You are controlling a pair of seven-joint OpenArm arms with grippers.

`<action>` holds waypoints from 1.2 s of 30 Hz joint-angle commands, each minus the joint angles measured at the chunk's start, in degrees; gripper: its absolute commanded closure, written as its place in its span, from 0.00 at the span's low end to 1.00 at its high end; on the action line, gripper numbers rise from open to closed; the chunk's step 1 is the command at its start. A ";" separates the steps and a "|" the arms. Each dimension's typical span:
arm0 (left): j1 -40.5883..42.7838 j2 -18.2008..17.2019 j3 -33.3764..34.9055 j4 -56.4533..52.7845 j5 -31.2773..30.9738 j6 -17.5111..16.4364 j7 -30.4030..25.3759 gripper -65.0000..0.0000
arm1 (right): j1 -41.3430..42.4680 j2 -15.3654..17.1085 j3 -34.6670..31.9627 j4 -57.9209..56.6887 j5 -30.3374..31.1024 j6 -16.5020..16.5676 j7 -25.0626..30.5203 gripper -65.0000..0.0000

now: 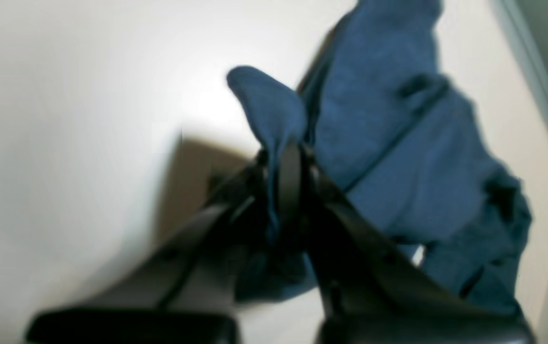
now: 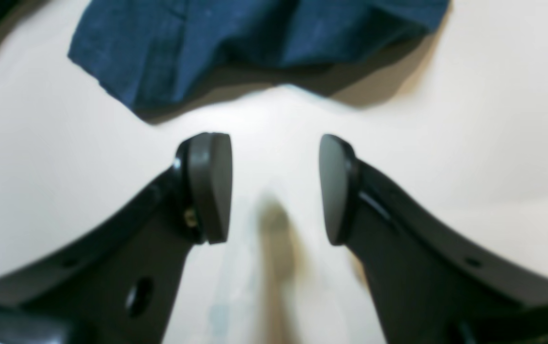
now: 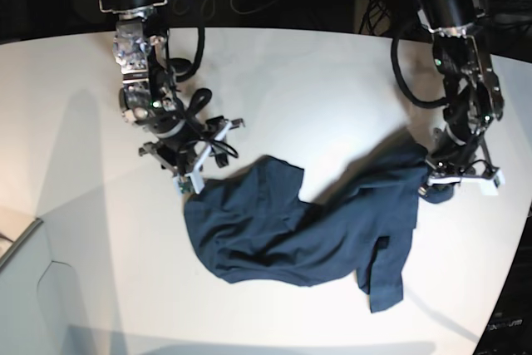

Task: Layout the t-shirt on the table in an organized manner, then fold the t-shirt properly
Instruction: 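Grasp the shirt hem with the right gripper and a sleeve with the left, then pull the shirt apart between both grippers to spread it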

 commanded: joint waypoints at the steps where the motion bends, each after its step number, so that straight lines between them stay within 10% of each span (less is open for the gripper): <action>1: 0.10 -0.64 -0.06 3.23 -0.52 -0.45 -1.29 1.00 | 1.85 -0.15 0.13 1.20 0.73 0.33 1.65 0.55; 19: 8.19 -0.99 -0.14 11.31 -0.52 -0.45 -1.73 1.00 | 12.66 -0.15 0.22 -9.35 0.91 0.33 1.65 0.40; 36: 8.28 -0.99 -4.98 11.23 -0.52 -0.54 -1.20 1.00 | 20.66 -0.15 0.13 -29.48 0.91 0.33 1.82 0.52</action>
